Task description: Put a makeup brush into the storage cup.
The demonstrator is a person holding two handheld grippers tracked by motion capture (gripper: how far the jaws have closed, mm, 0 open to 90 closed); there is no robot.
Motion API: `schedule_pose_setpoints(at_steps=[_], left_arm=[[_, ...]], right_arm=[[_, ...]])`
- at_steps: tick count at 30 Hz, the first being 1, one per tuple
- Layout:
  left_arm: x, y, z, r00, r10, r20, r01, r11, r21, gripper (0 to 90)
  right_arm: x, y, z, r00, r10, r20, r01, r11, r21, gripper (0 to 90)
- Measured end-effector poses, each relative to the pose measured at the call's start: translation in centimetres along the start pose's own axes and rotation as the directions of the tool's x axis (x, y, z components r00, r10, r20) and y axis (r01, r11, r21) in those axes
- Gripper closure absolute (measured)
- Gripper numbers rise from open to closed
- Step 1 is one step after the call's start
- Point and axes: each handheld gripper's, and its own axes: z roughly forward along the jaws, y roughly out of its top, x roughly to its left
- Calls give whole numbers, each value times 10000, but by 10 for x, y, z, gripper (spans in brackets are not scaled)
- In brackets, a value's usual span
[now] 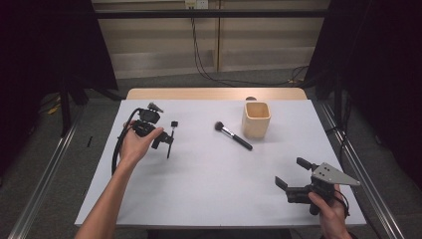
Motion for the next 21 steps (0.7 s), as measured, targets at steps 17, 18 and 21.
schedule_pose_setpoints(at_steps=[17,18,21], left_arm=[[-4,7,22,9982,44,-595,23,9938,1115,96],[-5,7,23,9981,58,-607,11,9935,1141,95],[-7,8,25,9982,96,-597,-14,9907,1359,93]], right_arm=[[0,0,0,10000,74,-15,-74,10000,46,0],[0,0,0,10000,52,-18,-52,10000,46,0],[0,0,0,10000,60,-9,-60,10000,50,0]])
